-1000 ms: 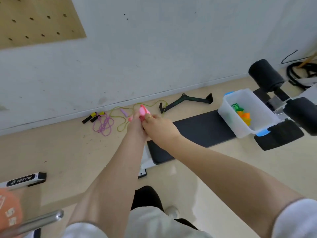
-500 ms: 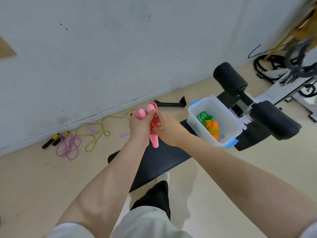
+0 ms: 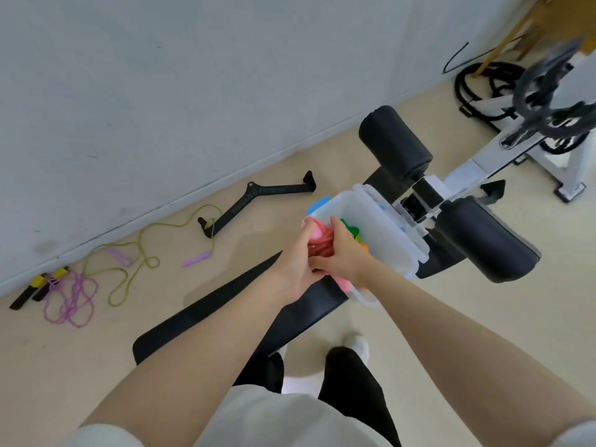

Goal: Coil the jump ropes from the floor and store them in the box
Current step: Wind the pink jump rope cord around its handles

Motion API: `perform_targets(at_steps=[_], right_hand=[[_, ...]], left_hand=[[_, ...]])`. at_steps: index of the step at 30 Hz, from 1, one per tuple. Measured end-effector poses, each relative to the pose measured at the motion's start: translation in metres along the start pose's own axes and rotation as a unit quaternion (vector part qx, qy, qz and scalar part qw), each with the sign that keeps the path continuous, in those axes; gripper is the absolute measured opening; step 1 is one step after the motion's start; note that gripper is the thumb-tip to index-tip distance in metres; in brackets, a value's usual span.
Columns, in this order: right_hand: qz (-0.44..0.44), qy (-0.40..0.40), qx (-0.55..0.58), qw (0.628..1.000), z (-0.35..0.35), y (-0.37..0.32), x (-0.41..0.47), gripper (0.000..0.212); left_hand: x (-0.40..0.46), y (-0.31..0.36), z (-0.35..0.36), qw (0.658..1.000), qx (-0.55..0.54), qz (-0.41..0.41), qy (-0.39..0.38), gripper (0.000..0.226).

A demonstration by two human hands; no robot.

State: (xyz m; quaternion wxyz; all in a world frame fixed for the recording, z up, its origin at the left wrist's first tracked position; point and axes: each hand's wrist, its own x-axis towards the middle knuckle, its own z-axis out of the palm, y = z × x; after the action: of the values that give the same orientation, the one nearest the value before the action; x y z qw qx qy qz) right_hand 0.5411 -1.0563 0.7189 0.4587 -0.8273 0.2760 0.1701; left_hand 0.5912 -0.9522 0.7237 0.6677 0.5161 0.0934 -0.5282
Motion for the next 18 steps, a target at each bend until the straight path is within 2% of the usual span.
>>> perform_targets(at_steps=[2,5,7,10,13,16,18], right_hand=[[0.009,0.030,0.023,0.999,-0.021,0.023,0.010,0.105],[0.016,0.099,0.032,0.994,-0.052,0.056,0.027,0.070],[0.012,0.087,0.013,0.996,-0.073,0.076,0.044,0.050],[0.014,0.041,-0.007,0.999,-0.095,0.104,0.083,0.044],[-0.001,-0.003,-0.022,1.000,-0.095,0.122,0.133,0.033],[-0.004,-0.094,0.002,0.996,-0.072,0.133,0.174,0.029],[0.002,-0.142,-0.006,0.990,-0.053,0.141,0.192,0.040]], left_hand=[[0.019,-0.004,0.015,1.000,0.007,0.007,-0.022,0.049],[0.050,-0.008,0.036,0.999,0.014,0.015,-0.033,0.056],[0.071,-0.009,0.049,1.000,0.017,0.012,-0.017,0.057],[0.105,-0.016,0.060,0.998,0.039,0.010,0.045,0.055],[0.136,-0.026,0.055,0.981,0.095,0.054,0.162,0.040],[0.156,-0.043,0.035,0.916,0.197,0.108,0.332,0.029],[0.168,-0.060,0.020,0.878,0.225,0.118,0.407,0.027]])
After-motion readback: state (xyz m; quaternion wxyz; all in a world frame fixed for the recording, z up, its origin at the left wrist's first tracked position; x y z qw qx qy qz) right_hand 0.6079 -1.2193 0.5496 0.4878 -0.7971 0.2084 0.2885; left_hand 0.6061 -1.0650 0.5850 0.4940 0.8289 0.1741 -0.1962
